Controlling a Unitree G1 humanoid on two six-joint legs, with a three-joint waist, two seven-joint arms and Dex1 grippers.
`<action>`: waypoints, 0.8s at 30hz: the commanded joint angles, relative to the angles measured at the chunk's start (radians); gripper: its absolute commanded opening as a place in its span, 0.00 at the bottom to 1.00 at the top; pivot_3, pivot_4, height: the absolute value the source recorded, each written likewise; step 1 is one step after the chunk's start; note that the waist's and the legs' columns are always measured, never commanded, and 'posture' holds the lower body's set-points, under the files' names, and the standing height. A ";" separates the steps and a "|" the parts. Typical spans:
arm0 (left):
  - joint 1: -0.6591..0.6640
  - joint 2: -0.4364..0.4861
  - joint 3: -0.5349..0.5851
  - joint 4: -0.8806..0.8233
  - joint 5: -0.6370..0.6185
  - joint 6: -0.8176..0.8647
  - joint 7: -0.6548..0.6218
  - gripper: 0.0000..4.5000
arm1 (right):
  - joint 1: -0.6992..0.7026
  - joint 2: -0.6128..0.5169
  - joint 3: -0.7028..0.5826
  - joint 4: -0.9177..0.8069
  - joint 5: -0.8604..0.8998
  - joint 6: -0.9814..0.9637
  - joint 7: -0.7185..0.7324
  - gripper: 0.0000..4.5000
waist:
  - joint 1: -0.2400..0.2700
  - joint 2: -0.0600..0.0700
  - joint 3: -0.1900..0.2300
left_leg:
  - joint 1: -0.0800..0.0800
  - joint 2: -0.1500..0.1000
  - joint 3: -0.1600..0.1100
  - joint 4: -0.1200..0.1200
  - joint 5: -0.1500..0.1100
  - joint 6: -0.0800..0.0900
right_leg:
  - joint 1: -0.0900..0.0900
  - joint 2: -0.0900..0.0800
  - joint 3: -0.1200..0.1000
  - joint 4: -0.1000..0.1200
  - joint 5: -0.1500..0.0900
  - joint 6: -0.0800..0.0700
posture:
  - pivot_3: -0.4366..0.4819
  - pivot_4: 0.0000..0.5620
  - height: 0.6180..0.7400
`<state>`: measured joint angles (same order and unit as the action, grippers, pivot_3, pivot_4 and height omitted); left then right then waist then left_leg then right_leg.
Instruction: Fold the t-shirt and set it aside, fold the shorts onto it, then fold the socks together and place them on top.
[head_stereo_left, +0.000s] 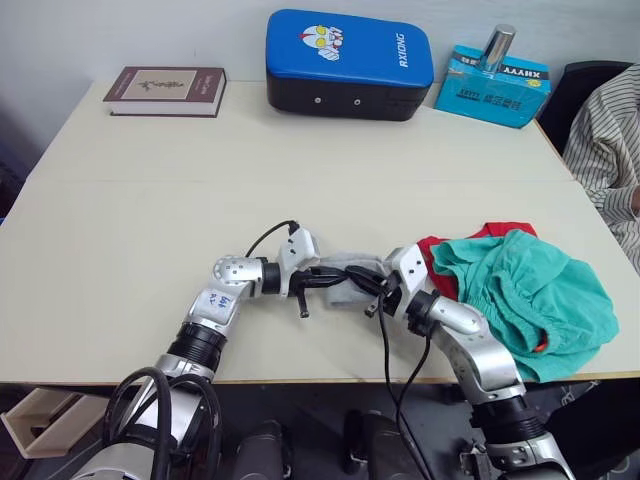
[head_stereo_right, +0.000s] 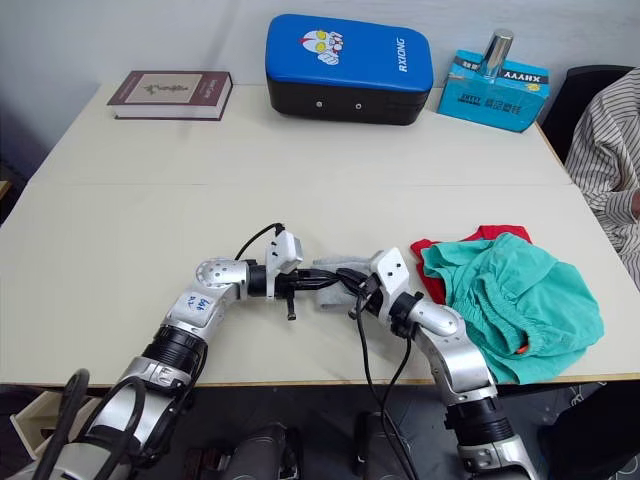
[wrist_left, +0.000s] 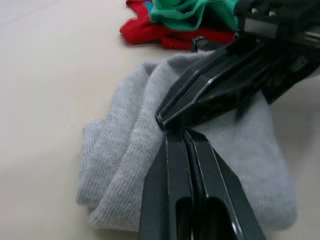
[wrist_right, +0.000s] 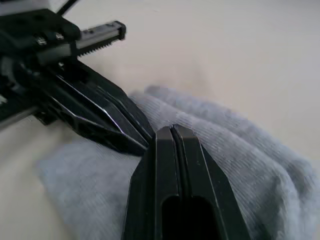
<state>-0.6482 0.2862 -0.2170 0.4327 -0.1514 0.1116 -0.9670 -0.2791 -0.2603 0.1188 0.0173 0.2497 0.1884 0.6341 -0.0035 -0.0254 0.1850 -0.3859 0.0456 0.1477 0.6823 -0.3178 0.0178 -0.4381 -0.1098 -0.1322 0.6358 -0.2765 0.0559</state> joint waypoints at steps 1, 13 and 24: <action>0.030 0.002 -0.019 0.010 0.034 -0.004 0.012 0.01 | -0.002 0.008 -0.056 0.051 0.002 -0.052 -0.032 0.00 | 0.000 0.000 0.000 | 0.001 0.000 0.000 0.000 0.000 0.000 | 0.001 0.000 0.000 0.000 0.000 0.000 | 0.48 0.27 1.00; -0.004 0.009 -0.001 0.052 0.040 -0.087 -0.023 0.00 | -0.048 -0.180 -0.333 -0.264 0.573 0.822 -0.118 0.51 | 0.000 0.002 0.000 | 0.009 0.002 -0.002 -0.001 -0.002 0.000 | 0.011 -0.005 0.002 -0.005 0.000 -0.001 | 0.48 0.27 1.00; -0.046 0.012 0.017 0.126 0.051 -0.137 -0.024 0.00 | -0.255 -0.058 -0.654 -0.050 0.864 1.426 -0.487 0.99 | -0.001 0.002 0.000 | 0.008 0.002 -0.002 -0.002 -0.002 0.002 | 0.010 -0.005 0.001 -0.006 0.000 -0.001 | 0.48 0.27 1.00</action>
<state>-0.6904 0.2910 -0.2051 0.5422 -0.1151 -0.0186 -0.9975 -0.5160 -0.3350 -0.5126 -0.0498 1.0554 1.6003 0.1959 -0.0049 -0.0235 0.1847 -0.3778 0.0480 0.1460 0.6797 -0.3202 0.0192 -0.4279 -0.1151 -0.1309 0.6294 -0.2767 0.0552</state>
